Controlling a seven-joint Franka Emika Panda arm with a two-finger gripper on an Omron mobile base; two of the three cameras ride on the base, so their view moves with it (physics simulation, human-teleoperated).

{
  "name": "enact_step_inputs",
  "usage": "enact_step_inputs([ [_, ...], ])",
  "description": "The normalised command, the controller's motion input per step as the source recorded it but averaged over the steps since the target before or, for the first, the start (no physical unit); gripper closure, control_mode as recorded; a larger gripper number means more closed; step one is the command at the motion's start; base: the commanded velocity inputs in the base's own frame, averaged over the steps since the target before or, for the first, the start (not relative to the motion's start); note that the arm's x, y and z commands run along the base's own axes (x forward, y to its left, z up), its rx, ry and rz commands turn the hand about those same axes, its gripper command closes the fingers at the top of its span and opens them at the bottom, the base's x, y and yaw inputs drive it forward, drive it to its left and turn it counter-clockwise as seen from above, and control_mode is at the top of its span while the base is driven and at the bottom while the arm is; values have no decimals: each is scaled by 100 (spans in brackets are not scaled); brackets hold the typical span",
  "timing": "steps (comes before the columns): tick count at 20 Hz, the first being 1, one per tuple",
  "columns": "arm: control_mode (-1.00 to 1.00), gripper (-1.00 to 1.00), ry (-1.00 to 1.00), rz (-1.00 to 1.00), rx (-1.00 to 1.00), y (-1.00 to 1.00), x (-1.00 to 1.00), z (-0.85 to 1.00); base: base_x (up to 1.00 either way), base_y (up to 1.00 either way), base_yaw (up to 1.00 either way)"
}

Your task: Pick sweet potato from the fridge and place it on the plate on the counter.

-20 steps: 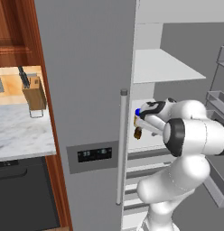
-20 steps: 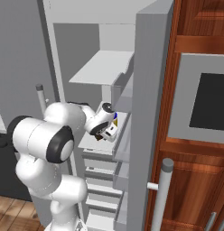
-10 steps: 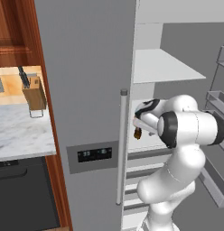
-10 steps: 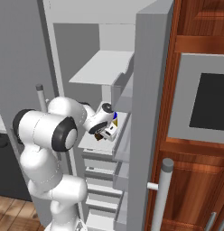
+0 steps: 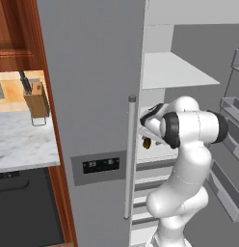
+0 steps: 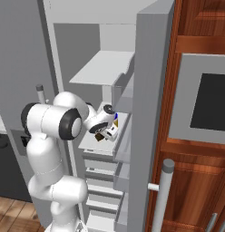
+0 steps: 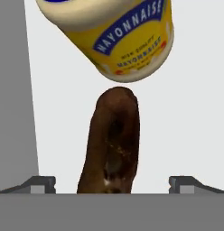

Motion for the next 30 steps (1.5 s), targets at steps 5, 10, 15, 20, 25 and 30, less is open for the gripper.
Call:
enact_step_inputs([
  [5,-100,-100,0,0,0,0,20,-25,0,0,0],
  [10,-100,-100,0,0,0,2,19,-26,0,0,0],
  [15,-100,-100,0,0,0,15,22,-24,0,0,0],
  [20,-100,-100,0,0,-2,29,13,-28,0,0,0],
  [25,-100,-100,2,0,-9,42,3,-46,0,0,0],
  [30,-100,100,9,-1,-17,67,16,-55,0,0,0],
])
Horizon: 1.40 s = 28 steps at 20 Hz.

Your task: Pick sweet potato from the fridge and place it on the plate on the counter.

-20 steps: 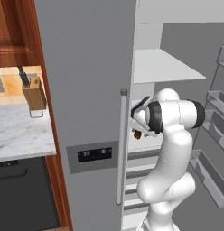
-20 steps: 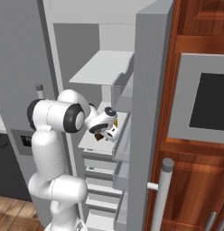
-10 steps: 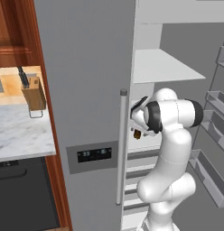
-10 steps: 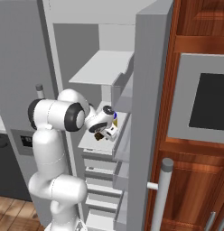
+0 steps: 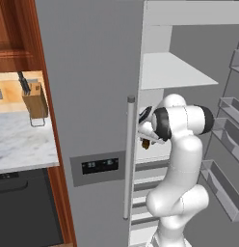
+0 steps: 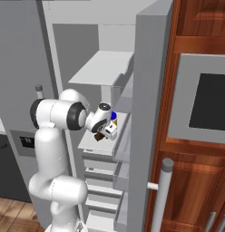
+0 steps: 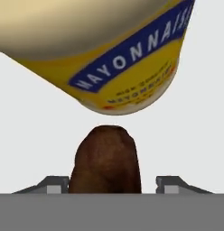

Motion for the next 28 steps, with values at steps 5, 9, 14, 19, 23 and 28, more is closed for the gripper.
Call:
enact_step_inputs([
  [5,-100,100,0,0,-1,7,-4,-45,0,0,0],
  [9,-100,100,0,0,7,-13,-34,-48,0,0,0],
  [14,-100,100,-17,-2,30,-69,-82,8,0,0,0],
  [19,-100,100,-22,0,19,-3,-100,63,0,0,0],
  [23,-100,100,-4,0,-1,87,-70,98,0,0,0],
  [28,-100,100,8,0,-5,80,-21,100,0,0,0],
])
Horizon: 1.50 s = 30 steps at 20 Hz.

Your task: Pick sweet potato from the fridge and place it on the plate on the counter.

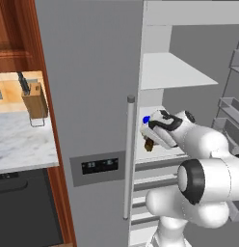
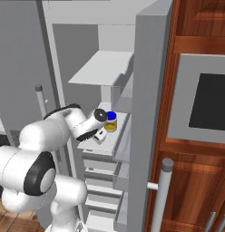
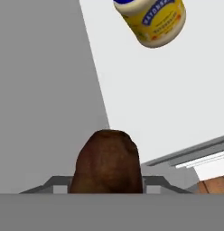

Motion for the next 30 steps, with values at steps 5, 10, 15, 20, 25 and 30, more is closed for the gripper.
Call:
enact_step_inputs([
  [5,-100,100,18,0,-12,20,-35,100,0,0,0],
  [10,-100,100,19,0,-14,-1,-43,100,0,0,0],
  [15,-100,100,13,0,-14,0,-48,94,0,0,0],
  [20,-100,100,3,5,-13,-6,-85,41,0,0,0],
  [25,-100,100,-19,0,0,-37,-100,0,0,0,0],
  [30,-100,100,-9,4,0,-15,-76,-2,0,0,0],
])
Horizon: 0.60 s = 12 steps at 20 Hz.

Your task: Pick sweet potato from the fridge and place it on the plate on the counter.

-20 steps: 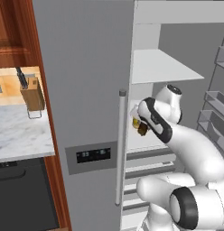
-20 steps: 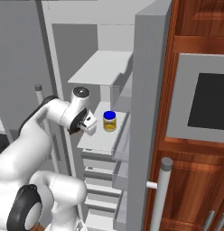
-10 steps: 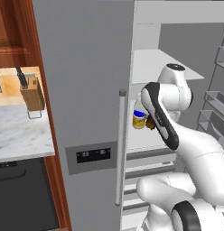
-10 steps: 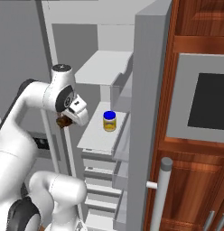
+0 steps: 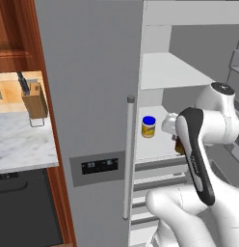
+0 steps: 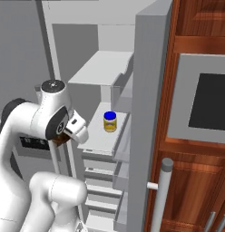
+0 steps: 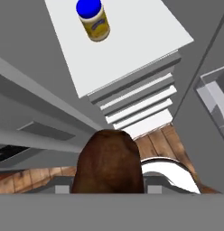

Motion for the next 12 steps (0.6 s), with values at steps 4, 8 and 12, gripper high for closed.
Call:
enact_step_inputs([
  [4,-100,100,0,1,-2,0,-36,-7,0,0,0],
  [8,-100,100,0,0,-2,0,-17,0,0,0,0],
  [12,-100,100,6,0,0,0,0,0,0,0,0],
])
